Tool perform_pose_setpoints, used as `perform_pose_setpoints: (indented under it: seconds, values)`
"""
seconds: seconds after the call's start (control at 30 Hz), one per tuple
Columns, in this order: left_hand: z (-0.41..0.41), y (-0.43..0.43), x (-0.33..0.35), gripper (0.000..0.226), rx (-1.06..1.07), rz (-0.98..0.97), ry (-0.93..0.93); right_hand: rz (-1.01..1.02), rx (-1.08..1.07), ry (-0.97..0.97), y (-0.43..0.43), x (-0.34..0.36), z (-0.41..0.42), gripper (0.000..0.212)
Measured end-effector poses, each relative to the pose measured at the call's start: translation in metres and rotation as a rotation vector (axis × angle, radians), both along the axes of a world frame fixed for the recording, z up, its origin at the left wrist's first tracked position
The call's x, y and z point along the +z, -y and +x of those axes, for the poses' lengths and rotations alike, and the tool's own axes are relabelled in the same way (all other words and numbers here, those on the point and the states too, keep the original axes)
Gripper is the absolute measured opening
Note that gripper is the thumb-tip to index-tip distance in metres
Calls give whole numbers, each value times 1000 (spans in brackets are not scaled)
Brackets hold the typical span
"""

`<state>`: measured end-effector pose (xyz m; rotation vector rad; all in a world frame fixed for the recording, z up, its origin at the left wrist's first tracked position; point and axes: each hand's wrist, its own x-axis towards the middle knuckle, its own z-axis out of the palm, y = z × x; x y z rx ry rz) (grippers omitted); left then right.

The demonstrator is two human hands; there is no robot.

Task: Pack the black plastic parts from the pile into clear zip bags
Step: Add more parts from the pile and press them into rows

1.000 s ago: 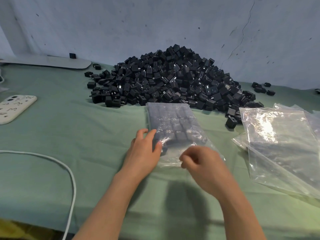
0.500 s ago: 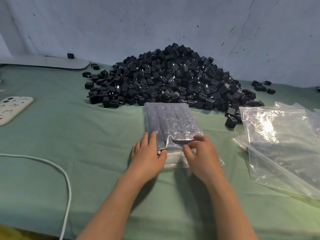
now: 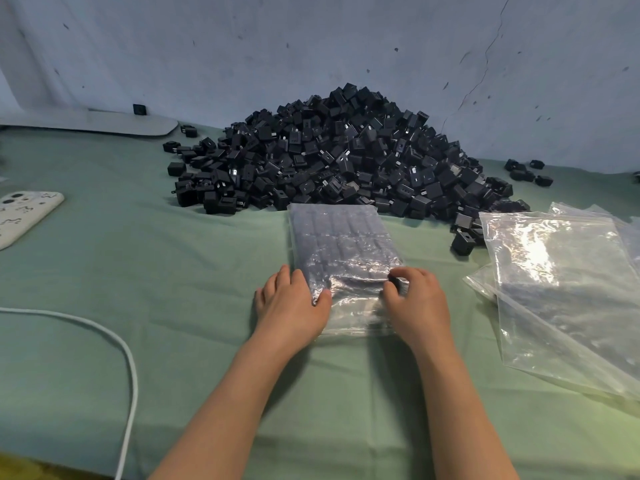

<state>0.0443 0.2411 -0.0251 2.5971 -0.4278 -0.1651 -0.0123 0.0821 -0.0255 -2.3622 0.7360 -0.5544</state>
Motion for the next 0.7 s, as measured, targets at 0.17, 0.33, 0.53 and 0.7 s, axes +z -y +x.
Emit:
perform_pose_setpoints:
  seconds: [0.17,0.33,0.53,0.7]
  values:
    - [11,3,3,76,33,-37,-51,19,-4,-4,2,0,2,33]
    - [14,8,-2,74,37,-18,-39,-1,-3,2,0,-2,3,33]
    - [16,7,-3,70,37,-29,-29,-7,-7,-4,1,-3,5,32]
    - [16,6,-1,67,22,-35,-34,-17,-15,-6,2,-3,6,29]
